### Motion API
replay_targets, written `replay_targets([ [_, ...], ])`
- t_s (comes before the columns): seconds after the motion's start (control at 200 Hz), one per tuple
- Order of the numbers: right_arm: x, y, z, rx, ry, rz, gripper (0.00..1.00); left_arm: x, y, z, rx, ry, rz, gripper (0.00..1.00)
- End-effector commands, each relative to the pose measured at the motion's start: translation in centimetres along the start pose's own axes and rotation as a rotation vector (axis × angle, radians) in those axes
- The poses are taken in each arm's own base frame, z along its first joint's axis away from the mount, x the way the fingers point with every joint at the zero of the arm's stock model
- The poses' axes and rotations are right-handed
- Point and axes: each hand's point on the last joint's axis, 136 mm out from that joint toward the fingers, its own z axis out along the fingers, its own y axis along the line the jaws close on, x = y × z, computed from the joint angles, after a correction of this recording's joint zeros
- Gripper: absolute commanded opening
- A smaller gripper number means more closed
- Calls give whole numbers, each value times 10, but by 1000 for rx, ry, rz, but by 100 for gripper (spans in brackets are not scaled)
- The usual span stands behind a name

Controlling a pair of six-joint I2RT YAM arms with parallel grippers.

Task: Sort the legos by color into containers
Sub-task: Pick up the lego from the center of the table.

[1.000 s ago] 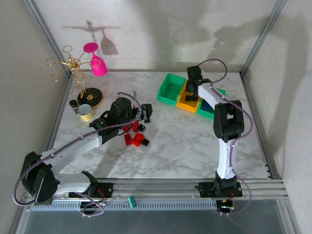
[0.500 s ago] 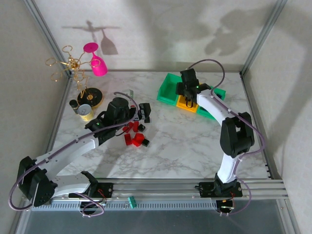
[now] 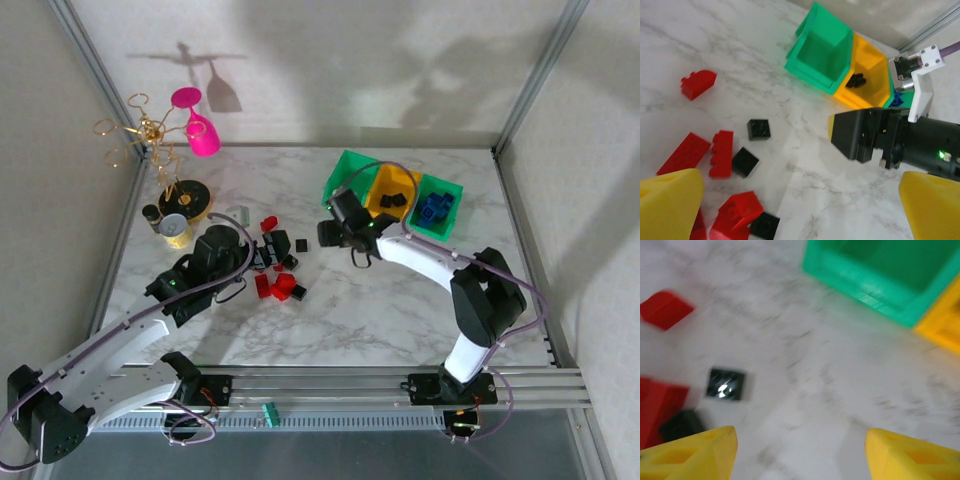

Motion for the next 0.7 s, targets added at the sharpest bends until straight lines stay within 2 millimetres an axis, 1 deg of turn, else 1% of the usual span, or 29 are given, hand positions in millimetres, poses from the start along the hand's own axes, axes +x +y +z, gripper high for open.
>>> replay_targets([
  [0.0, 20, 38, -4, -79, 0, -48, 70, 10, 22, -12, -68, 13, -31, 100],
  [0.115, 46, 61, -3, -116, 34, -98, 72, 18, 32, -21, -87, 22, -52, 100],
  [0.225, 74, 79, -5, -157, 66, -171, 73, 25, 42, -28, -107, 30, -75, 100],
  [0.28, 87, 84, -7, -167, 79, -205, 73, 29, 46, -31, -111, 34, -86, 100],
  [0.446, 126, 87, -2, -212, 146, -251, 73, 35, 54, -36, -122, 33, -108, 100],
  [0.556, 140, 89, 2, -214, 160, -283, 72, 35, 57, -39, -127, 22, -120, 100],
  [0.696, 143, 90, 12, -192, 161, -298, 68, 34, 59, -41, -132, 6, -132, 100],
])
